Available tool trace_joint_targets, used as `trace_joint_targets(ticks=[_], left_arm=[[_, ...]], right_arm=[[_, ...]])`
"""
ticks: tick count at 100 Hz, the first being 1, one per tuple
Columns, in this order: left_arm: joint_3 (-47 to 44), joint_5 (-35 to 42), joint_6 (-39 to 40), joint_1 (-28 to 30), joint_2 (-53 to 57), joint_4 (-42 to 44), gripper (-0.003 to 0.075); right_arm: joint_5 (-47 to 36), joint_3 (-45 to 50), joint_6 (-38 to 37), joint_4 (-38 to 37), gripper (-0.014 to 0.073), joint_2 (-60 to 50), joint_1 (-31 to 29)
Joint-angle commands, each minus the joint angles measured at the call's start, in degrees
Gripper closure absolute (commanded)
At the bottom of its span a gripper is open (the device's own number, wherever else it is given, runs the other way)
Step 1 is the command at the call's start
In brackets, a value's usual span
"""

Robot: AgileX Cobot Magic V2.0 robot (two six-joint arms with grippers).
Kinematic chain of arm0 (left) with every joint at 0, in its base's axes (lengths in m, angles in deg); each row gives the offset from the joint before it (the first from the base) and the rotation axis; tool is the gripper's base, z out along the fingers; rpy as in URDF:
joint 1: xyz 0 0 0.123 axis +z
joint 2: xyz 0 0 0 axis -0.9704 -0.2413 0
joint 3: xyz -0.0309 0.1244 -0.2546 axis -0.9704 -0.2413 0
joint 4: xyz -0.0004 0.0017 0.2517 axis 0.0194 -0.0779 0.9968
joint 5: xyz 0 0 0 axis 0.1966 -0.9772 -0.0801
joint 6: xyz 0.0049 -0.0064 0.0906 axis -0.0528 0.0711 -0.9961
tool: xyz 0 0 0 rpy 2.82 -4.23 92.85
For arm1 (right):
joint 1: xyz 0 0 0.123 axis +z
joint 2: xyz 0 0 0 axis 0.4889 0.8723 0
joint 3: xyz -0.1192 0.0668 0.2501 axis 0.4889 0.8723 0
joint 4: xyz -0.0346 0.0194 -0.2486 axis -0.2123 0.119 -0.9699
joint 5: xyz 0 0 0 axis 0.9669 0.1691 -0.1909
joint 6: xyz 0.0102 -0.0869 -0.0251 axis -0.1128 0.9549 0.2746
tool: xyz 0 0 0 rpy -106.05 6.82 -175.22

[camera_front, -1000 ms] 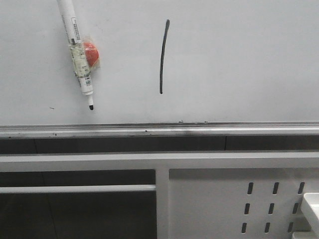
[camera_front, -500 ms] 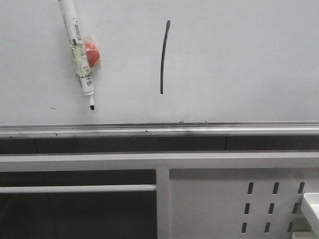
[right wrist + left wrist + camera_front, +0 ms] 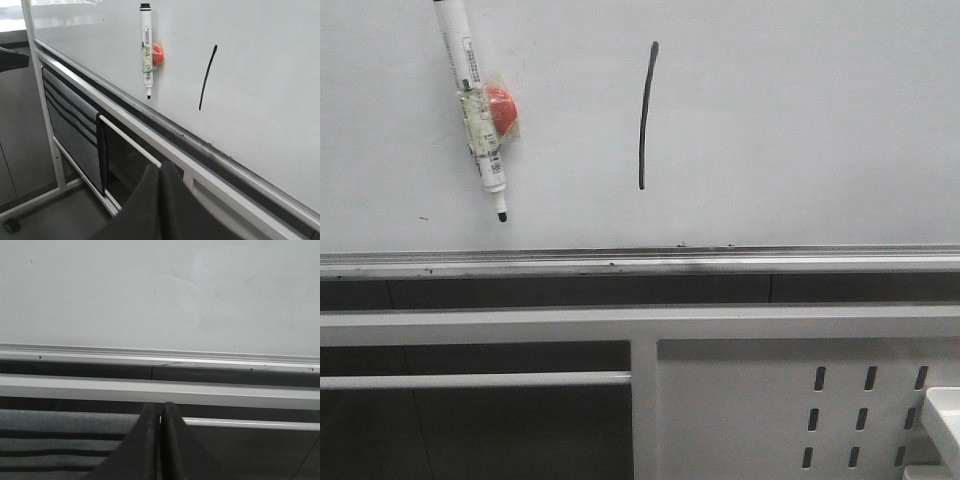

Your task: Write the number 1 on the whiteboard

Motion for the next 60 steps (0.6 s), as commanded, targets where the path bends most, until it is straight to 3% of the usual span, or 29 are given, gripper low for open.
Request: trace_joint_targets(ticks=[1, 18, 60], left_arm=[[-2.1, 2.8, 0.4, 0.1, 1.3, -0.3, 0.0740], [-2.1, 2.6, -4.5, 0.1, 1.3, -4.4, 0.0740], [-2.0, 2.7, -4.5, 0.1, 1.3, -3.9, 0.0740]], right_arm=[[-3.4, -1.5, -0.1, 0.3, 0.0654, 0.4, -0.3], [-3.4, -1.5, -0.1, 0.3, 0.0654, 0.4, -0.3], [-3.4, -1.5, -0.1, 0.3, 0.0654, 0.4, -0.3]])
